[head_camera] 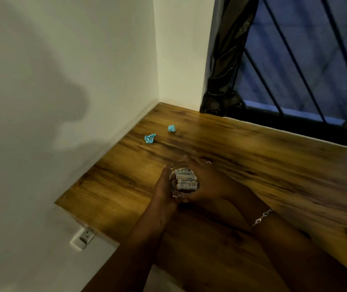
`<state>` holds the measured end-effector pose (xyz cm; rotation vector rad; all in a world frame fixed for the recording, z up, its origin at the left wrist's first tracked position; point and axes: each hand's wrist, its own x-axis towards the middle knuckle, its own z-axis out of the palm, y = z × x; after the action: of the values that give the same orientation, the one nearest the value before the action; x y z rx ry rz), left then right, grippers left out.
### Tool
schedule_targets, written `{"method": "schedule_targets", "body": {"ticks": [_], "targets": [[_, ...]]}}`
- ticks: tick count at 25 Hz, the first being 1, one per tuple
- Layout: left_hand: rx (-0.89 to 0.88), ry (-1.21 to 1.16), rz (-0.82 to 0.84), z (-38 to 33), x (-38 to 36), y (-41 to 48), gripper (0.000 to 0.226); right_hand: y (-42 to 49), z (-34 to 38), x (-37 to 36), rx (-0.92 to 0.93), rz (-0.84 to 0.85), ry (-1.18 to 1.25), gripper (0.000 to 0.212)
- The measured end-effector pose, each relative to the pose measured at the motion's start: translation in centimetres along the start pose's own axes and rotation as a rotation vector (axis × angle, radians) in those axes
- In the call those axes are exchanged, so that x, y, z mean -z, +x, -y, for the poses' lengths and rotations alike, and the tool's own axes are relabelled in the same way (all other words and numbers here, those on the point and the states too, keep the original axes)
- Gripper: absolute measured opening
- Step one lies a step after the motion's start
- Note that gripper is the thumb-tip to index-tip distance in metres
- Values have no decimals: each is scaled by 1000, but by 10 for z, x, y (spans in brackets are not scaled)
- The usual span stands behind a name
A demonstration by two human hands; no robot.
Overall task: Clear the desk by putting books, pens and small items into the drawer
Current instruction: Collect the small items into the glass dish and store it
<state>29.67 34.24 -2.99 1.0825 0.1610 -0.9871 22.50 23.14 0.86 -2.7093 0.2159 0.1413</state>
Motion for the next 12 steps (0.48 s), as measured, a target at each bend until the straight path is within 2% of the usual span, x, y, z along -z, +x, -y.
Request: {"method": "schedule_targets", "body": {"ticks": [5, 8, 12], "targets": [[-256, 363, -101, 3, -5, -12, 32, -35, 6, -13, -120, -104, 113, 112], [-415, 524, -22, 7, 3, -29, 23, -49, 10, -25, -137, -127, 106, 111], [-603, 827, -8, 20, 24, -42, 21, -66, 22, -41, -154, -111, 60, 107]]}}
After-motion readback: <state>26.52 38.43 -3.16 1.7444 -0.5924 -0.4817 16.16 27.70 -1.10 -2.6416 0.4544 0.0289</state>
